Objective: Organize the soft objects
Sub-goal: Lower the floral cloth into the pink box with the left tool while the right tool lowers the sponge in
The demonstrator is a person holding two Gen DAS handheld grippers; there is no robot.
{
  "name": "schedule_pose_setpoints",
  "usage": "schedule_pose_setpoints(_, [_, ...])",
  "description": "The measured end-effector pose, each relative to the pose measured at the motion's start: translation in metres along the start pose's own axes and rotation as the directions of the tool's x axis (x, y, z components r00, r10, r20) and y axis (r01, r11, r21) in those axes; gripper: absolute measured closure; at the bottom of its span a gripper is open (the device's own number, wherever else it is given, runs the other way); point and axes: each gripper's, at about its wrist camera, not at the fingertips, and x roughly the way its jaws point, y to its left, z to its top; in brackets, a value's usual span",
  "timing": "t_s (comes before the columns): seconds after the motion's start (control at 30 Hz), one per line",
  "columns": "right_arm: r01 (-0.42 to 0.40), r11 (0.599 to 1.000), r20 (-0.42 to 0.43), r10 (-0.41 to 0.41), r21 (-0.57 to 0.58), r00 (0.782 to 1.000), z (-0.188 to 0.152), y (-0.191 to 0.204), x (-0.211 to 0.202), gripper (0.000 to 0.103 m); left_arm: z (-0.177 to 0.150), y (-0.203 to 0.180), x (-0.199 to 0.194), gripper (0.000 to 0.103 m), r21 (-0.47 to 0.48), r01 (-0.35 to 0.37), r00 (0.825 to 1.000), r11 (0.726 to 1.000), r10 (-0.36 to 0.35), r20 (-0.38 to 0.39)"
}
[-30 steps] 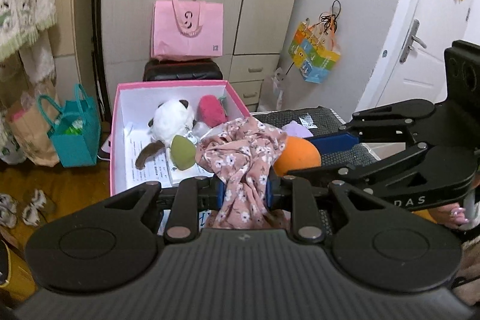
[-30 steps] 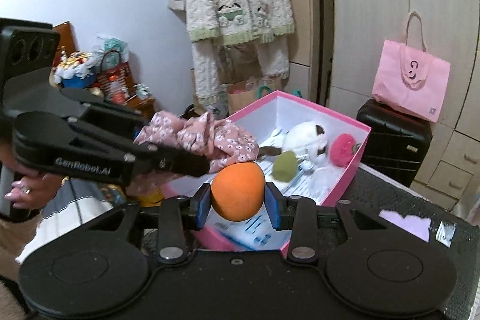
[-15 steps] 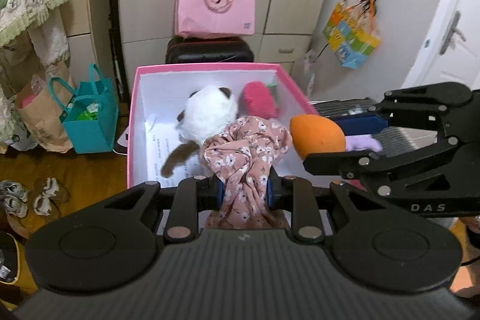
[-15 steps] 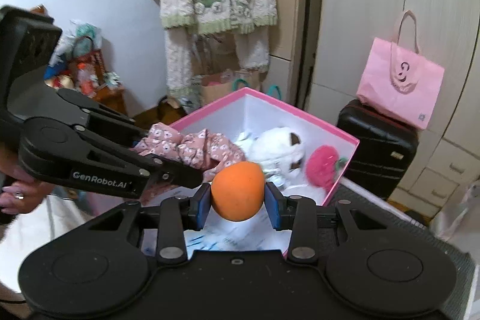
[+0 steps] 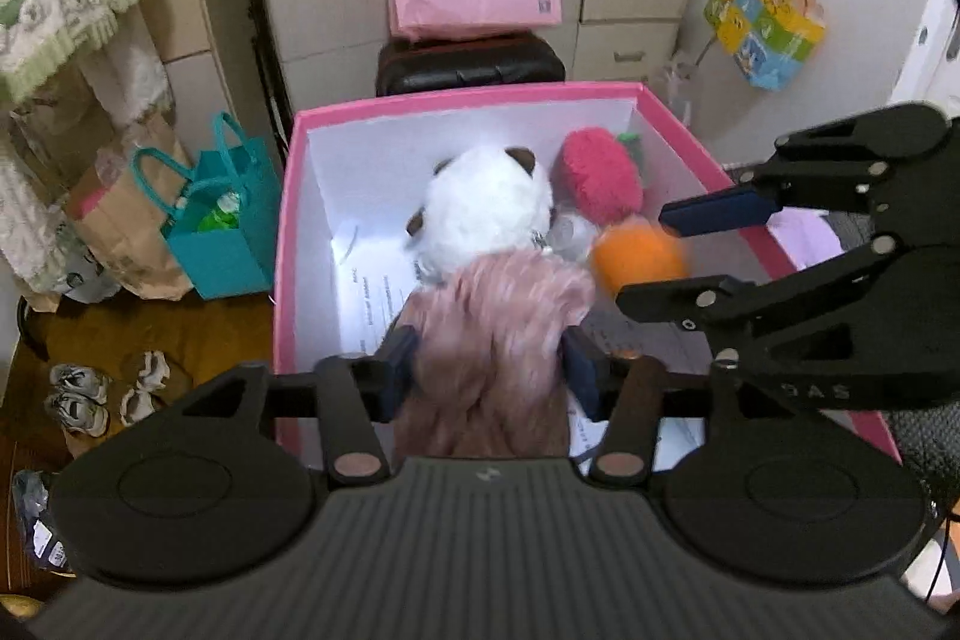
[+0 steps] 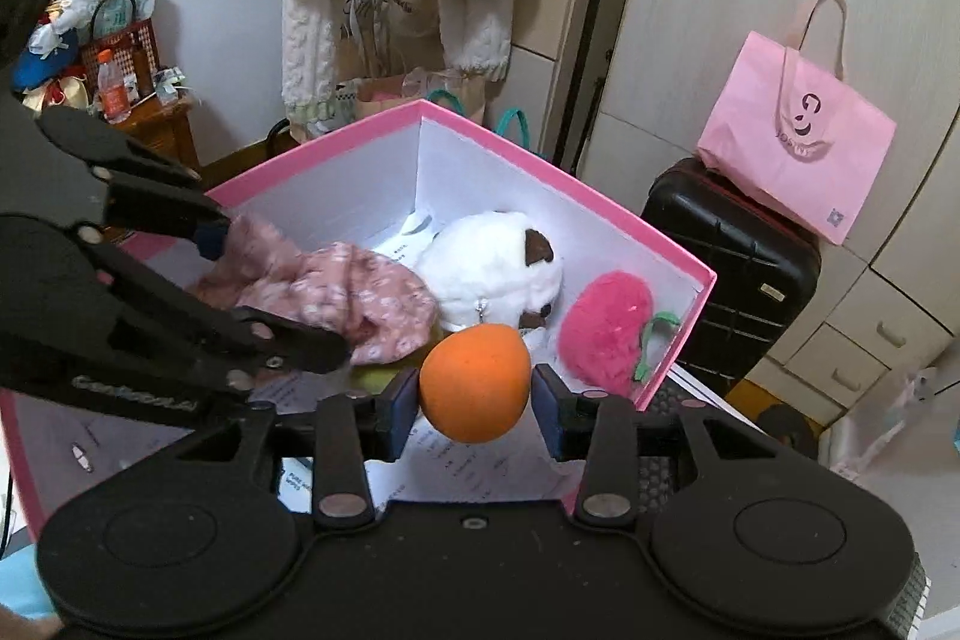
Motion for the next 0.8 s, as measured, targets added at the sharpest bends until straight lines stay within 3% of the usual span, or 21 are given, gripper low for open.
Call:
schedule_pose_setpoints(0.07, [-0.024, 0.999, 0.014, 0.024, 0.028, 1.000, -0.001, -0.005, -0.002, 0.053, -0.001, 0.001, -0.007, 0.037, 0.000, 0.007, 1.000, 1.000, -0.007, 0.024])
schedule_pose_setpoints(0.33, [-0.138, 0.983, 0.096, 0.127, 0.120, 0.987, -0.010, -0.011, -0.037, 0.049, -0.007, 0.006, -0.035, 0.034, -0.028, 0.018, 0.998, 0.999, -0.016, 0.065])
schedule_pose_setpoints(0.8, [-0.155, 0.984, 0.120, 0.144, 0.085, 0.982, -0.033, 0.012, -0.108, 0.049, -0.024, -0.017, -0.084, 0.031, 0.016, -0.006, 0.995, 1.000, 0.004, 0.097])
